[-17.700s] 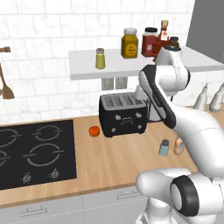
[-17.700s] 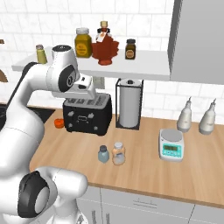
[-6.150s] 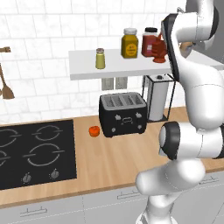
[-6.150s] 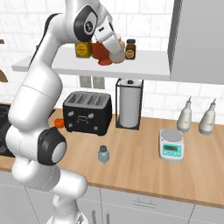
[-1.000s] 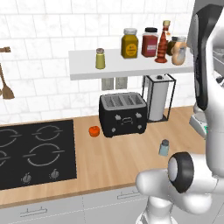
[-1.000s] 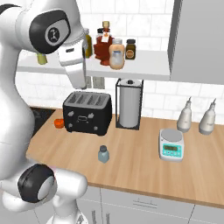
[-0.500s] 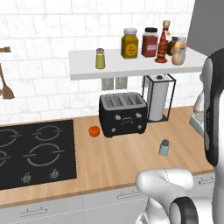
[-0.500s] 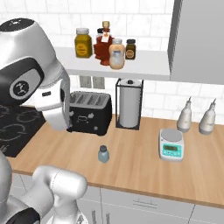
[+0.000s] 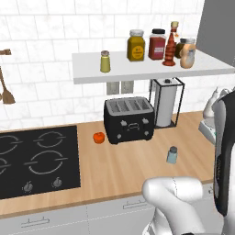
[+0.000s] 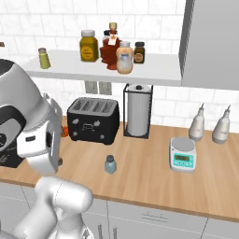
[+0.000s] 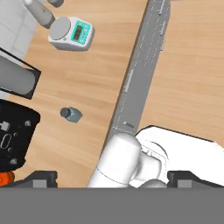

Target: Put the shaker and condiment bottle from the counter next to their counterparts in the cabinet.

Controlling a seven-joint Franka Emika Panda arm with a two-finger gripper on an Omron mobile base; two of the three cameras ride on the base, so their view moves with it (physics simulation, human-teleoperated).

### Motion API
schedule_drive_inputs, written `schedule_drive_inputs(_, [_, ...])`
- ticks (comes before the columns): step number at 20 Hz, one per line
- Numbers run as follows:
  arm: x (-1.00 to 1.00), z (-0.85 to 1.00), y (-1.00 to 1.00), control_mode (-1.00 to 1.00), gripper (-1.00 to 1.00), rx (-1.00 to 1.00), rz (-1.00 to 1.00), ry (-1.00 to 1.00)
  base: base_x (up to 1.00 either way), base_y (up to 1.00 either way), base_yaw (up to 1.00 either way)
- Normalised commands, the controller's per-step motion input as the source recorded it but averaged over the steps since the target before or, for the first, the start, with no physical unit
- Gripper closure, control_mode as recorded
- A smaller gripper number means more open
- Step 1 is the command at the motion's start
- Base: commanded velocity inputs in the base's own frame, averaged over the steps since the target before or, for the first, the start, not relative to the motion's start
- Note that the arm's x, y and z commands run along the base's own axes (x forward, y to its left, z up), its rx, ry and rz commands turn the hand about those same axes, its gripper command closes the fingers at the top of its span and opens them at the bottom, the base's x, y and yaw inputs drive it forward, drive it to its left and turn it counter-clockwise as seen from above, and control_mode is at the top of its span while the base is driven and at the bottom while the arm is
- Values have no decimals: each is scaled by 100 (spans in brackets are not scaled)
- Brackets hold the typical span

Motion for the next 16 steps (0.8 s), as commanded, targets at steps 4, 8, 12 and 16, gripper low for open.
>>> schedule_drive_inputs(4, [-2,-22,1,-100,-100,2,0,2,0,0,0])
schedule_drive_inputs(8, [39,-19,0,-100,-100,0,0,11,0,0,0])
schedule_drive_inputs(12, [86,-14,4,-100,-100,0,4,24,0,0,0])
schedule_drive_inputs(16, [20,-13,20,-100,-100,1,4,10,0,0,0])
